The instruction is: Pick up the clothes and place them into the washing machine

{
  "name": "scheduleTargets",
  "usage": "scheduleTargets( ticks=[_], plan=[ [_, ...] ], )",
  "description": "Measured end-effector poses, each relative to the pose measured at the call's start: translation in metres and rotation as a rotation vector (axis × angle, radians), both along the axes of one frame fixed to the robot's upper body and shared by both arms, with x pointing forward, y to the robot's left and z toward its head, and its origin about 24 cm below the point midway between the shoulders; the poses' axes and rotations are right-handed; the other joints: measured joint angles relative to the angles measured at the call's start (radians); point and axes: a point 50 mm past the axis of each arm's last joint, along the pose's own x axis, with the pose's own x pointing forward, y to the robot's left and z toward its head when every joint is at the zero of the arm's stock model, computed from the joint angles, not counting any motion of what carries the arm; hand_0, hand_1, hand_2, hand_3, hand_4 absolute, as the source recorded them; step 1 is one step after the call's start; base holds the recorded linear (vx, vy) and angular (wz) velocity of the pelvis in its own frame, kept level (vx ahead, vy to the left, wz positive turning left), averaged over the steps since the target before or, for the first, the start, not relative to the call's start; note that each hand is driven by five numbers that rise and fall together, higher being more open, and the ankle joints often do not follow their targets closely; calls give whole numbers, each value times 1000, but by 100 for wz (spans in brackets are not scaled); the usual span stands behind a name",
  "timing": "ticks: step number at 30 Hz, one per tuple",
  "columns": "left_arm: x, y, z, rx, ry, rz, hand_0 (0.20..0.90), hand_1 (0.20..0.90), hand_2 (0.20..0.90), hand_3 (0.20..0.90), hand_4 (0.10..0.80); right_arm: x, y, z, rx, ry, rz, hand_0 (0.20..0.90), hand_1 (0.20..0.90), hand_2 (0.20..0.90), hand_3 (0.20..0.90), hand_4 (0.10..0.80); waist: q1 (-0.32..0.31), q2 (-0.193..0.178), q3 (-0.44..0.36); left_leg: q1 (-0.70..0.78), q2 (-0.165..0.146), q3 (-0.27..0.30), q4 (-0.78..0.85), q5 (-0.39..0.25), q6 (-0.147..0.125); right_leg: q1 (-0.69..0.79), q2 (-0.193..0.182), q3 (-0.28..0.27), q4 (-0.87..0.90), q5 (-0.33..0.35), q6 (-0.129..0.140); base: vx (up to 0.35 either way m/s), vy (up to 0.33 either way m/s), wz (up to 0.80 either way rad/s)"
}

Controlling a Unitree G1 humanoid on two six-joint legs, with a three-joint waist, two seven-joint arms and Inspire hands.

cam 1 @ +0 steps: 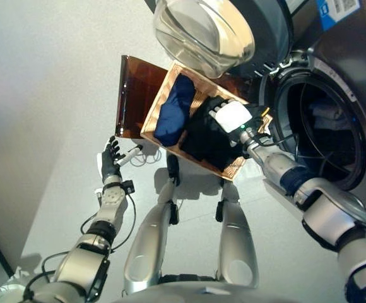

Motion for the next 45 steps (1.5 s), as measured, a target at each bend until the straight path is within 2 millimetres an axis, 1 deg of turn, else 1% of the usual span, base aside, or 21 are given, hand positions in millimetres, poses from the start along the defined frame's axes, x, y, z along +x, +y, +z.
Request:
scheduleTargets(
  ticks=[5, 10, 18, 21, 25, 31, 38, 39, 40, 41, 42, 43, 44, 45],
  plan=[
    [1, -1, 3, -7, -13, -1, 900, 900, 900, 900, 800, -1, -4, -2, -2, 6, -15, 900, 900, 900, 900, 800, 0, 0, 3, -1, 0, 0, -1, 0, 0, -2, 0, 1, -2, 0, 0, -38, -3, 0],
    [5, -4, 11, -15, -59, -13, 900, 900, 900, 900, 800, 1, -5, 4, 27, -13, -25, 900, 900, 900, 900, 800, 1, 0, 15, -18, 0, 1, -1, 1, -1, -20, 1, 2, -1, 1, 0, -31, -2, 0],
    [6, -4, 16, -22, -91, -18, 900, 900, 900, 900, 800, 3, -7, 9, 26, -29, -24, 900, 900, 900, 900, 800, 4, 1, 18, -37, 0, 0, 0, 2, -2, -37, 1, 3, -1, 0, 1, -21, 7, 0],
    [4, -3, 18, -22, -108, -20, 900, 900, 900, 900, 800, 3, -7, 16, 26, -50, -6, 900, 900, 900, 900, 800, 3, 1, 19, -60, 0, 2, 1, 4, -3, -65, 1, 6, 6, 1, 1, 0, 0, 0],
    [2, 5, 22, -6, -132, -12, 900, 900, 900, 900, 800, 4, -7, 23, 41, -60, 4, 900, 900, 900, 900, 800, 3, 1, 19, -82, 0, 3, 1, 9, -5, -91, 2, 6, 15, 1, 1, 0, 0, 0],
    [1, 6, 30, -11, -174, -14, 900, 900, 900, 900, 800, 5, -8, 34, 45, -97, 24, 900, 900, 900, 900, 800, 0, 1, 19, -117, 0, 0, 2, 16, -9, -127, 2, 6, 21, 2, 0, 0, 0, 0],
    [2, 11, 45, -37, -253, 18, 900, 900, 900, 900, 800, 8, -7, 58, 52, -176, 72, 900, 900, 900, 900, 800, -1, 1, 18, -189, 7, -2, 3, 31, -28, -213, 4, 6, 50, 7, -5, 0, 0, 0],
    [2, 13, 47, -31, -263, 18, 900, 900, 900, 900, 800, 8, -5, 62, 54, -192, 80, 661, 661, 661, 661, 629, -1, 1, 18, -200, 11, -2, 3, 36, -35, -226, 5, 7, 51, 11, -10, 0, 0, 0],
    [2, 14, 49, -29, -271, 20, 900, 900, 900, 900, 800, 9, -4, 65, 55, -203, 86, 527, 527, 527, 527, 533, 0, 1, 18, -208, 14, -2, 3, 40, -39, -233, 8, 7, 50, 13, -12, 0, 0, 0],
    [3, 15, 51, -27, -277, 21, 900, 900, 900, 900, 800, 10, -3, 68, 57, -213, 91, 376, 376, 376, 376, 425, 0, 1, 18, -214, 17, -2, 0, 45, -47, -242, 11, 7, 53, 15, -15, 2, -3, -5],
    [3, 15, 53, -28, -285, 20, 900, 900, 900, 900, 800, 11, 0, 72, 59, -224, 99, 200, 200, 200, 200, 300, 0, 1, 18, -221, 20, -2, 1, 48, -51, -251, 14, 7, 55, 16, -17, 9, 0, -5],
    [3, 14, 54, -29, -292, 17, 900, 900, 900, 900, 800, 12, 1, 76, 60, -235, 105, 200, 200, 200, 200, 300, 1, 1, 17, -226, 21, -2, 1, 50, -53, -259, 14, 7, 60, 16, -17, 11, 5, -5],
    [4, 13, 56, -31, -300, 14, 900, 900, 900, 900, 800, 14, 6, 86, 61, -261, 117, 200, 200, 200, 200, 300, 3, 2, 17, -238, 22, -1, 2, 53, -58, -275, 15, 9, 70, 16, -18, 0, 0, 0],
    [4, 13, 57, -32, -309, 13, 900, 900, 900, 900, 800, 15, 8, 91, 62, -275, 122, 200, 200, 200, 200, 300, 4, 3, 18, -244, 23, -1, 2, 56, -62, -282, 15, 9, 72, 18, -21, 0, 0, 0]
  ],
)
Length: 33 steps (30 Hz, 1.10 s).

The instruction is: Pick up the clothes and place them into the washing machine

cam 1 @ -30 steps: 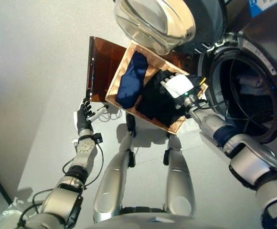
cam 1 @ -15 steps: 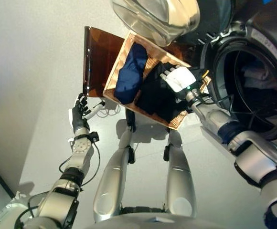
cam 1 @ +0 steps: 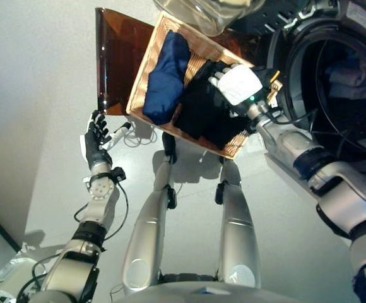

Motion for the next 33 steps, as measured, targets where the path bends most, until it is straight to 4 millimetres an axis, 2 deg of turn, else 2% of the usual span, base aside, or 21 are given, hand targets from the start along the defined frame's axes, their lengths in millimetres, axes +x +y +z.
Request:
scheduleTargets(
  ticks=[2, 8, 30, 33],
  plan=[
    [2, -1, 5, -1, -25, -5, 900, 900, 900, 900, 800, 2, 3, 13, 0, -29, 2, 200, 200, 200, 200, 300, 11, 0, 0, -15, 3, 0, -1, 6, -8, -19, 2, 0, 9, 1, -1, 13, 13, 5],
    [5, -5, 5, 4, -13, -21, 900, 900, 900, 900, 800, 4, 0, 16, -1, -43, -31, 200, 200, 200, 200, 300, 32, 0, 0, -18, 3, 2, -6, 13, -3, -26, 3, 0, 17, 4, -8, 1, 4, 1],
    [7, -5, 8, 2, -22, -19, 900, 900, 900, 900, 800, 8, -15, 5, 13, -16, -140, 200, 200, 200, 200, 300, 49, 0, 1, 13, 6, 1, 0, 24, 12, -3, 9, -2, 45, 1, -13, 0, 0, 0],
    [6, -6, 4, -2, -1, -15, 900, 900, 900, 900, 800, 5, -20, -4, 66, 2, -151, 200, 200, 200, 200, 300, 49, 0, 3, 44, 6, 1, -1, 26, 16, 27, 8, -2, 45, -2, -13, 11, 1, 0]
  ],
)
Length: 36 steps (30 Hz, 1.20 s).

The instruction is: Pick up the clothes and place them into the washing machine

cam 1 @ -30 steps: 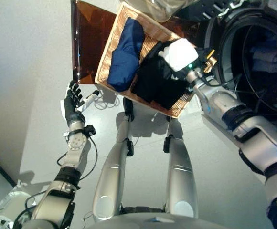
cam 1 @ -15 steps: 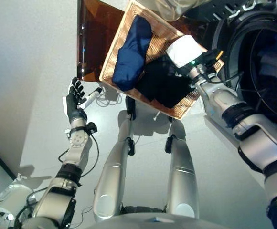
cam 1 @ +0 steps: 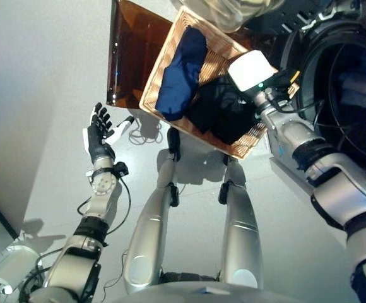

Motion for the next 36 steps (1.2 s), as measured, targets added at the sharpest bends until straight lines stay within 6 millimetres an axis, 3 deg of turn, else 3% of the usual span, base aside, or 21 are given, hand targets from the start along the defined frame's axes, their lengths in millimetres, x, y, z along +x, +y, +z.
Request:
scheduleTargets(
  ticks=[5, 13, 19, 24, 28, 31, 36],
  plan=[
    [-3, 4, -9, 5, 42, 15, 900, 900, 900, 900, 800, -4, -7, -4, 112, 2, -13, 200, 200, 200, 200, 300, -12, 0, 0, 39, 1, 0, -1, -7, -1, 40, 0, 0, 0, -5, 0, 32, 0, -1],
    [-20, 5, -49, 14, 215, 35, 900, 900, 900, 900, 800, -15, -19, -15, 396, 1, -23, 200, 200, 200, 200, 300, -38, -1, 0, 98, 3, 1, -1, -17, 12, 99, 0, 0, -1, -15, -1, 50, -3, -2],
    [-30, 7, -66, 18, 300, 46, 900, 900, 900, 900, 800, -18, -22, -16, 529, 5, -15, 200, 200, 200, 200, 300, -49, -1, -1, 106, 4, 0, 1, -18, 13, 110, 2, -2, -1, -15, -1, 42, -5, 0],
    [-41, 5, -83, 23, 382, 47, 900, 900, 900, 900, 800, -29, -18, -36, 690, 48, 23, 200, 200, 200, 200, 300, -51, -2, -2, 164, 4, 3, -1, -29, 25, 169, 1, -2, -11, -19, 0, 28, -1, -4],
    [-43, 5, -85, 27, 389, 45, 900, 900, 900, 900, 800, -33, -15, -45, 953, 57, 26, 200, 200, 200, 200, 300, -52, -2, -3, 173, 5, 4, 2, -32, 24, 175, 2, -1, -9, -22, -1, 12, 0, -2],
    [-46, 4, -87, 25, 402, 46, 900, 900, 900, 900, 800, -38, -8, -66, 1221, 102, 19, 200, 200, 200, 200, 300, -55, -2, -3, 197, 5, 9, 1, -36, 26, 201, 2, -1, -16, -22, -1, 7, 6, -1],
    [-47, 5, -88, 19, 405, 55, 900, 900, 900, 900, 800, -47, 3, -88, 1502, 167, 35, 200, 200, 200, 200, 300, -56, -2, -10, 210, 5, 14, 2, -40, 25, 213, 2, 0, -19, -22, 0, 11, 3, -3]
  ],
)
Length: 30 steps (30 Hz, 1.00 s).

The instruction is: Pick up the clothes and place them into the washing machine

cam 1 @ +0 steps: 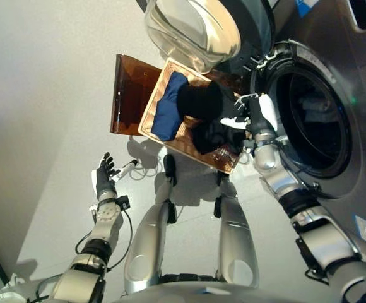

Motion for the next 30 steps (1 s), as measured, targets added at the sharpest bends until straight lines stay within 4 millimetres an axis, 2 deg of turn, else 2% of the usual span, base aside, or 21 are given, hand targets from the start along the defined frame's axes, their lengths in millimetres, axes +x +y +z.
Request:
scheduleTargets(
  ticks=[5, 13, 20, 26, 30],
  plan=[
    [-3, -1, -4, -9, 24, 2, 900, 900, 900, 900, 800, -13, 12, -31, 319, 89, 10, 200, 200, 200, 200, 300, 0, -10, -26, 29, 0, 5, 0, -10, -3, 31, 0, 3, -11, -3, -2, 5, 5, -3],
    [-8, -2, -10, -27, 46, 2, 900, 900, 900, 900, 800, -21, 20, -46, 746, 113, 24, 200, 200, 200, 200, 300, 0, -16, -32, 52, -1, 17, 0, -17, 0, 52, 5, 13, -18, 0, 2, 0, 3, -2],
    [-10, -2, -13, -40, 56, 9, 900, 900, 900, 900, 800, -30, 32, -60, 1044, 123, 27, 200, 200, 200, 200, 300, -3, -27, -42, 64, -1, 26, 2, -22, 1, 62, 6, 22, -25, 0, 2, -3, 6, -3],
    [-12, -1, -15, -55, 63, 21, 900, 900, 900, 900, 800, -34, 29, -67, 1314, 60, -53, 200, 200, 200, 200, 300, -2, -32, -51, 64, -2, 29, 2, -23, 1, 62, 5, 26, -29, 0, 0, -1, 2, -1],
    [-12, -1, -15, -58, 63, 24, 900, 900, 900, 900, 800, -35, 23, -69, 1406, 17, -104, 200, 200, 200, 200, 300, -2, -31, -54, 64, -2, 32, 2, -24, 1, 62, 5, 27, -33, 1, 2, 0, 0, 0]
  ],
)
